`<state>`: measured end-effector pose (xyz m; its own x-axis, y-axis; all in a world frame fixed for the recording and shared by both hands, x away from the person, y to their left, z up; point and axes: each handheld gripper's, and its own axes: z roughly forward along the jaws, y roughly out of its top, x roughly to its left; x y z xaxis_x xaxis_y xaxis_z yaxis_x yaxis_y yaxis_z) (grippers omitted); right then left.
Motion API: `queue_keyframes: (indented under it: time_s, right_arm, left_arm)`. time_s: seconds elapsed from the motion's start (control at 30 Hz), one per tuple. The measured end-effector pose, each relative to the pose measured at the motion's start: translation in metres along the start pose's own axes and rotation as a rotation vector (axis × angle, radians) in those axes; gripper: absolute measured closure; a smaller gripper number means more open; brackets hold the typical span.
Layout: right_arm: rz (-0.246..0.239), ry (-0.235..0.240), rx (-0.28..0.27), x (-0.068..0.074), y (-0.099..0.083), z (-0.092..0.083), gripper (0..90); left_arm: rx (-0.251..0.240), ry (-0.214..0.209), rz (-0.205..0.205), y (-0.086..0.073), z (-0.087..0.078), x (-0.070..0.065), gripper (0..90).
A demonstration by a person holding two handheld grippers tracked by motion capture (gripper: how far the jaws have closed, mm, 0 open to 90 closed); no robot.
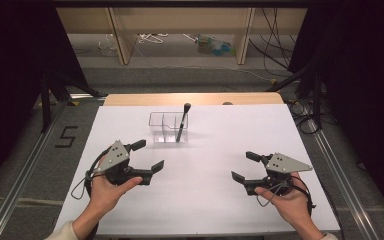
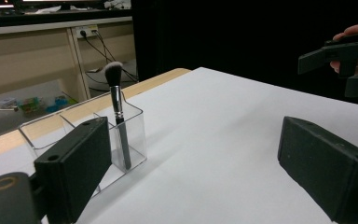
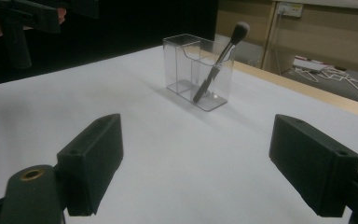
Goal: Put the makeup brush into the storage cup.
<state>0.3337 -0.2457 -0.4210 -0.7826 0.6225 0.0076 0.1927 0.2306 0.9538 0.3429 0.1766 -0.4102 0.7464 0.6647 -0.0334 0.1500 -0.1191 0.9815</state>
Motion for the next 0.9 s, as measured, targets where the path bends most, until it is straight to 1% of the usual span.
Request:
queue_keyframes:
  time_s: [0.07, 0.1, 0.17, 0.2, 0.23, 0.27, 0.37, 0.4, 0.5, 0.57, 0.63, 0.67, 0.7, 0.77, 0.8, 0.87, 0.9]
  right_arm:
    - [0.000, -0.002, 0.008, 0.001, 0.000, 0.000, 18.2]
    - [-0.004, -0.006, 0.009, 0.000, 0.000, 0.000, 18.2]
    - [-0.005, -0.007, 0.011, 0.000, 0.000, 0.000, 18.2]
    - [-0.005, -0.008, 0.011, 0.000, 0.000, 0.000, 18.2]
    - [-0.005, -0.008, 0.011, 0.000, 0.000, 0.000, 18.2]
    - [-0.005, -0.007, 0.012, 0.000, 0.000, 0.000, 18.2]
    - [0.000, -0.001, 0.010, 0.000, 0.000, 0.000, 18.2]
    - [-0.001, -0.006, 0.013, 0.000, 0.000, -0.001, 18.2]
    - [-0.002, -0.006, 0.015, 0.000, 0.000, 0.000, 18.2]
    - [0.010, -0.001, 0.025, 0.001, 0.000, -0.001, 18.2]
    - [0.010, -0.005, 0.023, 0.001, -0.001, 0.000, 18.2]
    - [-0.003, -0.002, 0.001, 0.000, -0.001, 0.001, 18.2]
    - [-0.004, -0.007, 0.006, 0.000, -0.001, 0.001, 18.2]
    - [0.015, 0.004, 0.018, 0.001, -0.001, 0.001, 18.2]
    - [0.016, 0.004, 0.019, 0.001, -0.001, 0.001, 18.2]
    - [0.016, 0.006, 0.020, 0.000, -0.002, 0.001, 18.2]
    - [0.014, 0.010, 0.029, 0.000, -0.001, 0.001, 18.2]
  left_arm:
    - [-0.002, 0.000, 0.001, -0.001, -0.004, -0.001, 9.2]
    - [-0.002, -0.003, 0.007, -0.001, -0.006, -0.001, 9.2]
    - [-0.009, -0.003, -0.008, -0.003, -0.008, -0.003, 9.2]
    - [0.001, 0.000, 0.001, -0.003, -0.010, -0.004, 9.3]
    - [-0.001, -0.001, -0.001, -0.004, -0.011, -0.004, 9.3]
    - [0.002, -0.004, 0.010, -0.005, -0.012, -0.004, 9.3]
    - [-0.001, 0.005, -0.010, -0.006, -0.015, -0.006, 9.3]
    - [0.004, 0.003, 0.000, -0.007, -0.017, -0.006, 9.3]
    - [0.012, 0.002, 0.010, -0.009, -0.019, -0.006, 9.4]
    - [0.026, 0.013, -0.002, -0.012, -0.020, -0.007, 10.0]
    - [0.033, 0.013, 0.005, -0.014, -0.021, -0.007, 10.2]
    - [0.038, 0.014, 0.010, -0.015, -0.021, -0.007, 10.3]
    - [0.037, 0.015, 0.011, -0.015, -0.021, -0.007, 10.3]
    - [0.038, 0.015, 0.011, -0.016, -0.021, -0.008, 10.4]
    - [0.041, 0.016, 0.018, -0.016, -0.021, -0.007, 10.5]
    - [0.043, 0.013, 0.018, -0.016, -0.020, -0.008, 10.7]
    - [0.044, 0.011, 0.011, -0.017, -0.019, -0.008, 10.8]
